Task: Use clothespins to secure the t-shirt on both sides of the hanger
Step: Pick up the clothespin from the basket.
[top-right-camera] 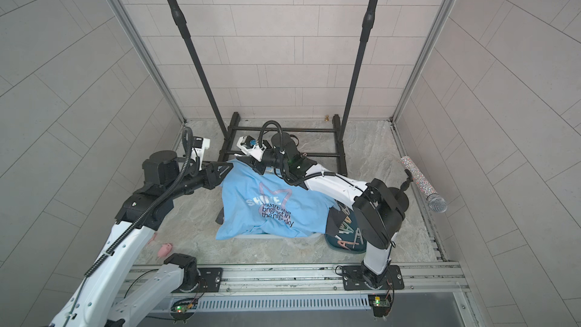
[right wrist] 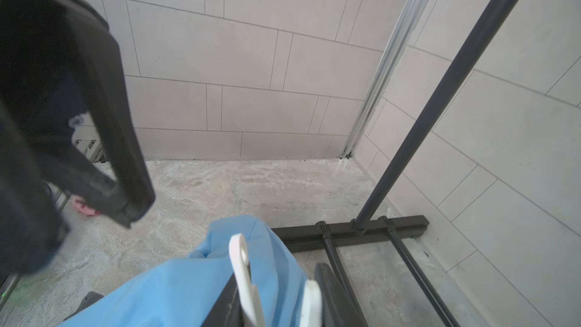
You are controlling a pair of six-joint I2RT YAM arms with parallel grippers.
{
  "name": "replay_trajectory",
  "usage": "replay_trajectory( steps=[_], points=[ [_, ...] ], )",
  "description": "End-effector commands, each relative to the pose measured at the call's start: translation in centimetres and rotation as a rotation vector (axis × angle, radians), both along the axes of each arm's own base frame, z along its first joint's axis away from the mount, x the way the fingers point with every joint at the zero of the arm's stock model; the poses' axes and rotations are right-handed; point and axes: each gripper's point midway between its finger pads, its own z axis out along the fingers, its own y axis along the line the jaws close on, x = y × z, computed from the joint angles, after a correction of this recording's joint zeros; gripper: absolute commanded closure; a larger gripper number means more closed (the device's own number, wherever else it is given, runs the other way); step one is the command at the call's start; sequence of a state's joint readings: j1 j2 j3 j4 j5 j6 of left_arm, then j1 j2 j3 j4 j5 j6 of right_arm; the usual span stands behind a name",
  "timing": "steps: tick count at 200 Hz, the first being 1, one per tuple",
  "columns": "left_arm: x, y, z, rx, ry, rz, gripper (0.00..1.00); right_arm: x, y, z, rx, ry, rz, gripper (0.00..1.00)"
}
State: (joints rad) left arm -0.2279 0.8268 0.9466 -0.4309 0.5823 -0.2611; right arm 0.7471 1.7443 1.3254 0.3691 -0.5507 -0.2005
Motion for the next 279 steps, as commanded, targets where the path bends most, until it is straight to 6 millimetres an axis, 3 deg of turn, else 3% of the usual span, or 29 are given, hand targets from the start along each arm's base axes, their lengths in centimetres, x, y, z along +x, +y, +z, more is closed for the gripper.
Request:
replay_trajectory(
  steps=[1,27,60,108,132,169,216,262,279],
  points=[
    [-0.6,0.0,3.0,0.114,-0.222,-0.037,0.61,-1.5,-0.5,3.3,0.068,-0.015,0.051,0.64],
    [-1.9,-0.5,6.0,0.127,-0.376,-0.103,0.57,-4.4,-0.7,3.7,0.090,0.044,0.172,0.66],
    [-3.7,-1.6,8.3,0.125,-0.480,-0.207,0.57,-7.6,-2.1,5.8,0.146,0.061,0.256,0.66],
    [-6.5,-4.0,10.1,0.013,-0.503,-0.420,0.63,-9.5,-3.6,7.7,0.166,0.043,0.276,0.66],
    [-6.9,-4.4,10.2,0.003,-0.506,-0.444,0.63,-10.1,-3.7,8.0,0.155,0.038,0.289,0.66],
    [-5.2,-4.9,9.3,0.024,-0.468,-0.428,0.63,-11.1,-3.5,7.9,0.120,0.034,0.314,0.66],
    [-5.2,-5.8,8.7,0.040,-0.455,-0.456,0.70,-11.6,-3.5,8.0,0.107,0.027,0.320,0.66],
    [-5.5,-5.9,7.9,0.063,-0.439,-0.467,0.69,-11.6,-3.5,8.6,0.126,0.029,0.317,0.66],
    [-5.6,-5.8,7.8,0.064,-0.441,-0.464,0.76,-11.7,-3.5,8.9,0.134,0.031,0.323,0.66]
  ],
)
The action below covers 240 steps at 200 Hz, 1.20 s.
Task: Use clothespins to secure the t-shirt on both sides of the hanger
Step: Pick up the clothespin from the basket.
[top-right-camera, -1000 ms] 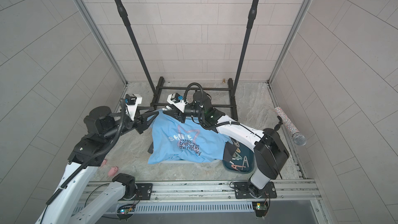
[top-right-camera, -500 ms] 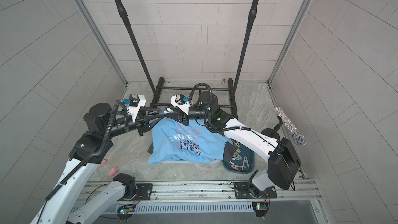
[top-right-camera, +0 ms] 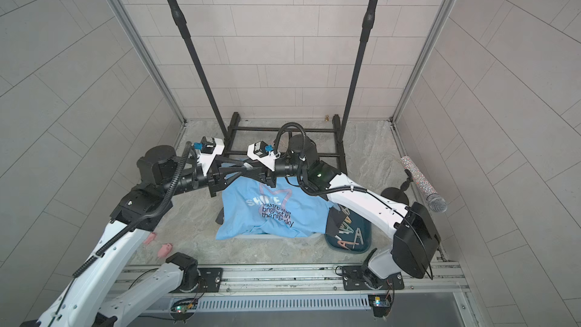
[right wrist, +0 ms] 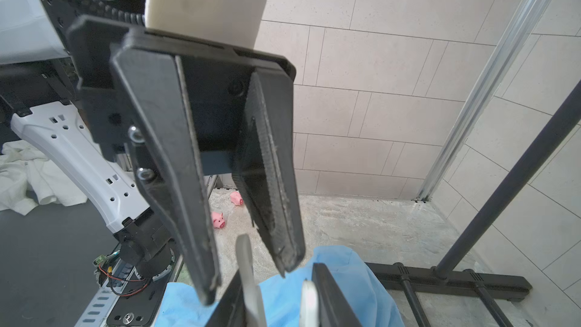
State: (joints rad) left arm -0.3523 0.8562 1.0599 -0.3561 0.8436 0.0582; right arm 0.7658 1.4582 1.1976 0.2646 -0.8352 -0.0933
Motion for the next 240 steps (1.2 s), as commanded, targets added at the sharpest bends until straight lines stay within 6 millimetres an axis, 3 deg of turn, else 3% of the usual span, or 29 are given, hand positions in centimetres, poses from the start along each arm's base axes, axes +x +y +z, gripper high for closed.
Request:
replay_trajectory(
  steps=[1,13,54,65,101,121,135,153,167,186,209,240],
  points=[
    [-0.8,0.1,1.4,-0.004,-0.061,-0.015,0.76,-1.1,-0.4,3.3,0.060,-0.048,0.027,0.66],
    [-0.9,-0.1,1.2,-0.008,-0.047,-0.025,0.79,-1.4,-0.4,3.7,0.077,-0.043,0.038,0.66],
    [-1.9,-0.5,1.6,-0.026,-0.035,-0.071,1.00,-1.6,-0.4,3.8,0.087,-0.018,0.047,0.66],
    [-2.0,-0.4,1.7,-0.021,-0.046,-0.068,1.00,-1.5,-0.4,3.8,0.086,-0.009,0.043,0.64],
    [-2.3,0.1,0.5,0.082,-0.064,-0.056,1.00,-1.3,-1.6,3.2,0.000,-0.013,-0.031,0.29],
    [-2.6,0.1,-0.4,0.164,-0.077,-0.058,1.00,-1.4,-3.2,1.7,-0.138,-0.024,-0.092,0.17],
    [-3.1,-0.2,-1.1,0.207,-0.092,-0.081,1.00,-1.6,-4.8,0.1,-0.264,0.003,-0.139,0.17],
    [-3.6,-0.7,-2.3,0.279,-0.117,-0.120,1.00,-2.3,-7.1,-2.1,-0.408,0.028,-0.184,0.28],
    [-3.9,-1.0,-3.1,0.327,-0.148,-0.154,1.00,-3.1,-8.4,-2.0,-0.431,0.004,-0.191,0.29],
    [-4.4,-1.3,-3.2,0.352,-0.217,-0.198,1.00,-4.6,-9.6,-2.0,-0.426,-0.033,-0.175,0.25],
    [-5.3,-1.6,-3.1,0.378,-0.321,-0.255,1.00,-5.7,-9.6,-2.5,-0.430,-0.033,-0.126,0.24],
    [-6.2,-1.9,-3.0,0.377,-0.406,-0.299,1.00,-5.3,-8.2,-3.3,-0.424,-0.004,-0.107,0.29]
  ],
)
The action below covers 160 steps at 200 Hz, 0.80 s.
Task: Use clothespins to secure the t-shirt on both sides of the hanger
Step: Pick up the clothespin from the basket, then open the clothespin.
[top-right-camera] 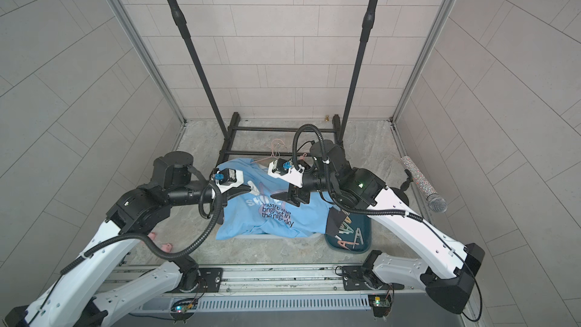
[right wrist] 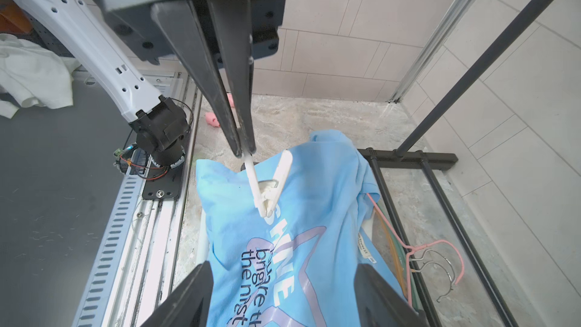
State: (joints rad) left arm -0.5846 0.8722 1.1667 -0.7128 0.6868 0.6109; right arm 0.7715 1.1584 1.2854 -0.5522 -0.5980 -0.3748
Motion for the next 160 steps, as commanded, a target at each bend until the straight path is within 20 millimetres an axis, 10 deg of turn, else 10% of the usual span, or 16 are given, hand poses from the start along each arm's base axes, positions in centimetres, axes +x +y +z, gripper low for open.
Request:
replay_trajectory(
  steps=[1,160],
  points=[
    [-1.1,0.0,0.4,0.007,-0.111,-0.075,1.00,-0.4,0.9,-1.4,-0.027,0.019,0.045,0.29],
    [-2.0,-0.6,-1.1,0.059,-0.147,-0.135,1.00,-0.3,7.3,0.1,0.058,-0.035,0.007,0.48]
  ],
)
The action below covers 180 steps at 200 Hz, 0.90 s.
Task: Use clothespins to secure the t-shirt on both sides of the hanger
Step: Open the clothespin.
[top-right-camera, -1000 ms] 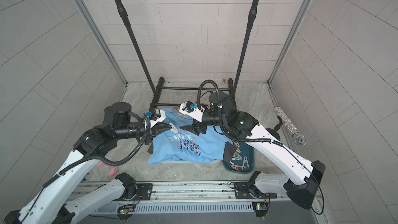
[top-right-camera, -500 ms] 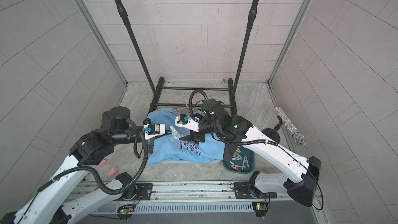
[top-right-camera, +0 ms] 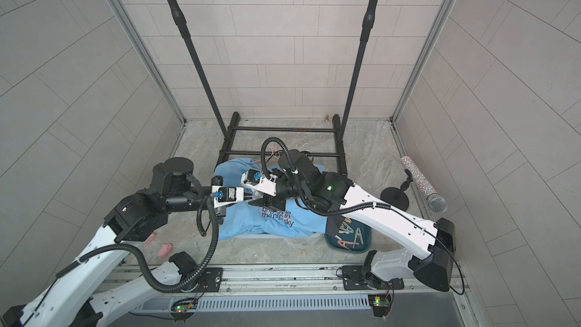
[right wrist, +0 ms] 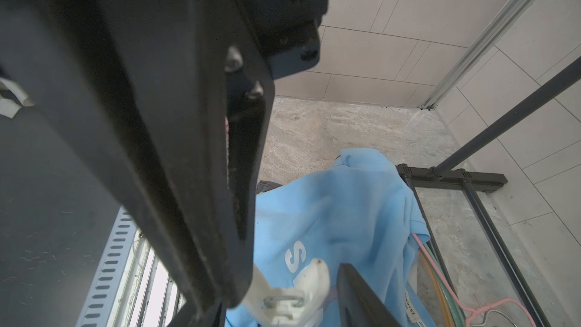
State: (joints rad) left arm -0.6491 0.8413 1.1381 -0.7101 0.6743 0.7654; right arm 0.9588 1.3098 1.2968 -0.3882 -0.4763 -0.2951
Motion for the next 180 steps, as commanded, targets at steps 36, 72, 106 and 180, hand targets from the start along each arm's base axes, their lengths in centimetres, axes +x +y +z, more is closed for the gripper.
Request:
replay_trajectory(
  steps=[36,72,106,180],
  points=[
    [0.0,-0.2,-1.1,0.029,0.012,-0.010,1.00,1.3,0.7,2.1,0.075,-0.036,-0.075,0.59],
    [0.1,-0.1,-1.0,0.030,0.016,-0.002,1.00,0.9,0.8,2.0,0.072,-0.037,-0.053,0.67],
    [0.8,0.2,0.0,-0.010,0.023,0.074,0.70,1.4,0.5,1.4,0.054,-0.067,-0.074,0.74],
    [4.5,3.2,0.8,-0.092,0.029,0.396,0.49,5.9,-0.6,-0.5,0.055,-0.048,-0.165,0.91]
  ],
)
